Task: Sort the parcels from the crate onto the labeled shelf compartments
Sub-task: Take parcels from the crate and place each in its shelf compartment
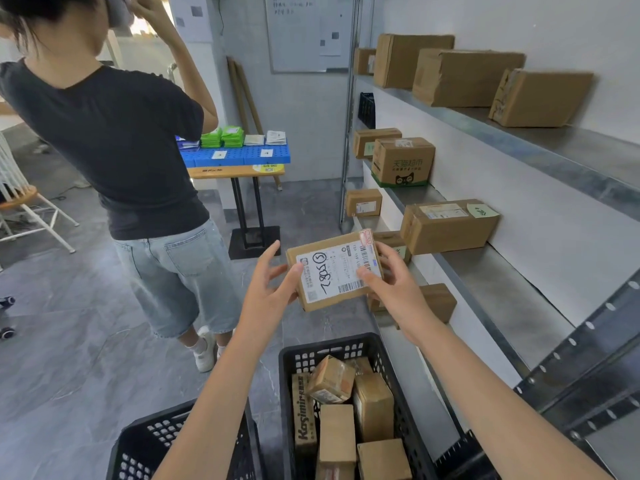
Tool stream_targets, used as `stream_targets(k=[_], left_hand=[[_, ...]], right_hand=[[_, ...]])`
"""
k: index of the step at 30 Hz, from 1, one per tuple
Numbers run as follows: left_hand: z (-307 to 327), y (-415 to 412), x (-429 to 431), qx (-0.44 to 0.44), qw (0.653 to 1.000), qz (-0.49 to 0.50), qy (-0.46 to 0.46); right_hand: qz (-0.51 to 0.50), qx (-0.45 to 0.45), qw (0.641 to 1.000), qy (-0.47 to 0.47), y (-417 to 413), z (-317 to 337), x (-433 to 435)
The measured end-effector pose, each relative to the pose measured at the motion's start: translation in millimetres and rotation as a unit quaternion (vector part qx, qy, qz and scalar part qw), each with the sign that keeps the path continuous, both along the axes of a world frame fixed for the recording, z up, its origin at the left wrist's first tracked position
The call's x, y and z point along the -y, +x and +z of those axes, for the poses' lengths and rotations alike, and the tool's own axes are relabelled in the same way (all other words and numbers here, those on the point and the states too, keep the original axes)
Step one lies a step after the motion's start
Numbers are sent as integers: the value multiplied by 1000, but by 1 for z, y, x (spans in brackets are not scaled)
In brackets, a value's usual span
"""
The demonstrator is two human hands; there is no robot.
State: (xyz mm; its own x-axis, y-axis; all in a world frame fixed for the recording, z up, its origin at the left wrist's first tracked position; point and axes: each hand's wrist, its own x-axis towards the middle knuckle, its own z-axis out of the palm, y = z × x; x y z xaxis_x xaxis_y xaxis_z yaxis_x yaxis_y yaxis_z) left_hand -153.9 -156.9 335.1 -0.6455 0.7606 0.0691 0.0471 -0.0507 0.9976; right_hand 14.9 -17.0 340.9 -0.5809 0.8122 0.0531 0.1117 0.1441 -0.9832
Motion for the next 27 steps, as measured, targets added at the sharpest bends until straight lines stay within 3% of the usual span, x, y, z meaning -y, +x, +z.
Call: stream_targets(k=[10,15,18,21,27], left_hand=[[5,6,2,11,1000,19,10],[6,11,0,67,997,33,30],[7,20,-2,83,995,22,44],[8,27,-3,79,996,15,49],[14,32,-2,20,998,33,53]], right_hand=[[42,12,998,49,-1,14,7],[-97,-14,995,13,-10,12,11],[-132,-55,989,-33,-15,17,18],[-85,-71,991,-68,-15,20,21],[-58,-73,995,-27,-8,19,24]])
